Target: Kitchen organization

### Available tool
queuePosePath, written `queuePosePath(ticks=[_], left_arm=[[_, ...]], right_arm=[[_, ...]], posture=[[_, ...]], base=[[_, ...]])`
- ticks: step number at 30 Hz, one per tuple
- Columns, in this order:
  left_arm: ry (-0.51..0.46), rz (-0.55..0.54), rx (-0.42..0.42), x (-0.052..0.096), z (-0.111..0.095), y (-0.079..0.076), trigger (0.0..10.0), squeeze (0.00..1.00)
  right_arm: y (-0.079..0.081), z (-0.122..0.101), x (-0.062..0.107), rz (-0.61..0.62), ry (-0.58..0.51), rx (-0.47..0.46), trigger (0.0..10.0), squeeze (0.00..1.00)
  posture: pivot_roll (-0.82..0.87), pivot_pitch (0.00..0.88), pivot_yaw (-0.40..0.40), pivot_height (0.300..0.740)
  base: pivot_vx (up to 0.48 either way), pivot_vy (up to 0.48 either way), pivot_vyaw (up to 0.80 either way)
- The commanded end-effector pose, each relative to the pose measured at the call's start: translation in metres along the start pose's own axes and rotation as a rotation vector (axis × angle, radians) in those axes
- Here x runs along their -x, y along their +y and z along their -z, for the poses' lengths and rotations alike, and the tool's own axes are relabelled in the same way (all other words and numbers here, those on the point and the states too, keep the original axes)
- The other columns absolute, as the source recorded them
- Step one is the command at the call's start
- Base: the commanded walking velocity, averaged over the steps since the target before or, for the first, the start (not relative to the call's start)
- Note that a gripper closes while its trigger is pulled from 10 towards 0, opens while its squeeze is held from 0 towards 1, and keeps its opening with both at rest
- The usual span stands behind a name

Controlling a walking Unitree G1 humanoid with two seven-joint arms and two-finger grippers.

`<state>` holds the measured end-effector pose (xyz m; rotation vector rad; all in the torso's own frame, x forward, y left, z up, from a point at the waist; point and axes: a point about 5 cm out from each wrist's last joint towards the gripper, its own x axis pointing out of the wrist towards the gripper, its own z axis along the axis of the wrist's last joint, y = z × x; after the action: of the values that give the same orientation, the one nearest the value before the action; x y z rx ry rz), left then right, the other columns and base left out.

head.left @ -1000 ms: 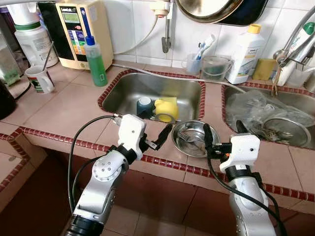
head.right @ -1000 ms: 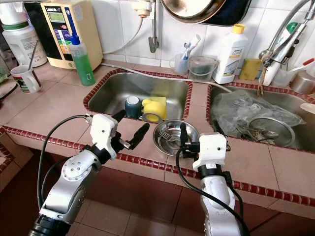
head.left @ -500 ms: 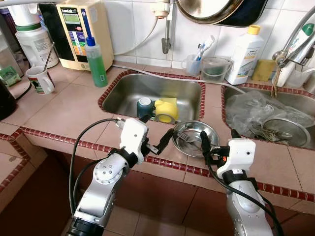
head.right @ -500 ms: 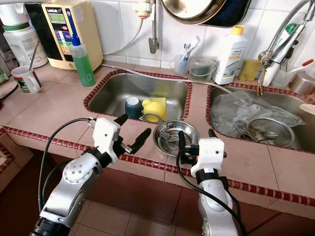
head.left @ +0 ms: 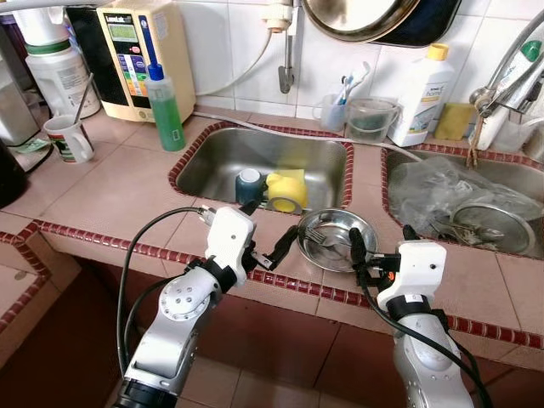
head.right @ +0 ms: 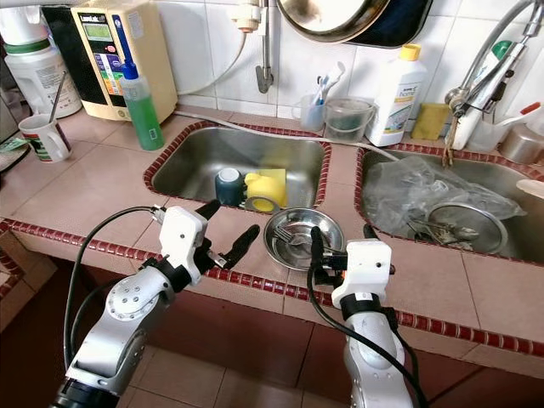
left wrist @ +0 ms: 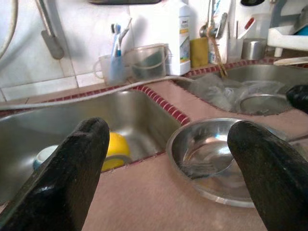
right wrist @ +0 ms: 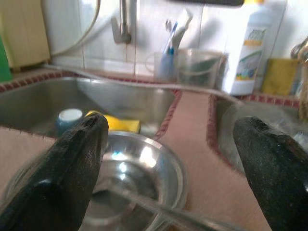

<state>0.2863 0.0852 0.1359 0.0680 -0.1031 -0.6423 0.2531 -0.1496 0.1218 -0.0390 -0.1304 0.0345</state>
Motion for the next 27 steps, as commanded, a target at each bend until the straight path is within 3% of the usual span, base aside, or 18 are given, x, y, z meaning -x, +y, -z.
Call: queuePosePath(ticks=[1, 15, 17, 27], left_arm=[[-0.013, 0.017, -0.005, -0.0016, -0.0045, -0.0036, 10.0, 0.0], [-0.002, 0.02, -0.004, -0.0024, -0.0041, -0.0039, 10.0, 0.0], [-0.001, 0.0, 0.056, -0.0036, -0.0036, -0.003, 10.0, 0.0], [0.044, -0.002, 0.022, -0.0076, -0.0056, -0.0034, 10.0, 0.0]], right_arm=[[-0.0036, -0.005, -0.0007, 0.011, -0.015, 0.002, 10.0, 0.0], [-0.0007, -0.0068, -0.0003, 0.006, -0.018, -0.001, 10.0, 0.0], [-0.0006, -0.0072, -0.0005, 0.001, -0.02, -0.001, 10.0, 0.0], [0.0009, -0.0066, 0.0046, -0.047, -0.022, 0.0, 10.0, 0.0]], posture=[[-0.09, 0.008, 0.033, 0.74], [-0.1, 0.012, 0.036, 0.74], [-0.09, 0.012, 0.036, 0.74], [-0.1, 0.014, 0.035, 0.74]], base=[[0.0, -0.442, 0.0], [0.0, -0.43, 0.0], [0.0, 0.0, 0.0], [0.0, 0.0, 0.0]])
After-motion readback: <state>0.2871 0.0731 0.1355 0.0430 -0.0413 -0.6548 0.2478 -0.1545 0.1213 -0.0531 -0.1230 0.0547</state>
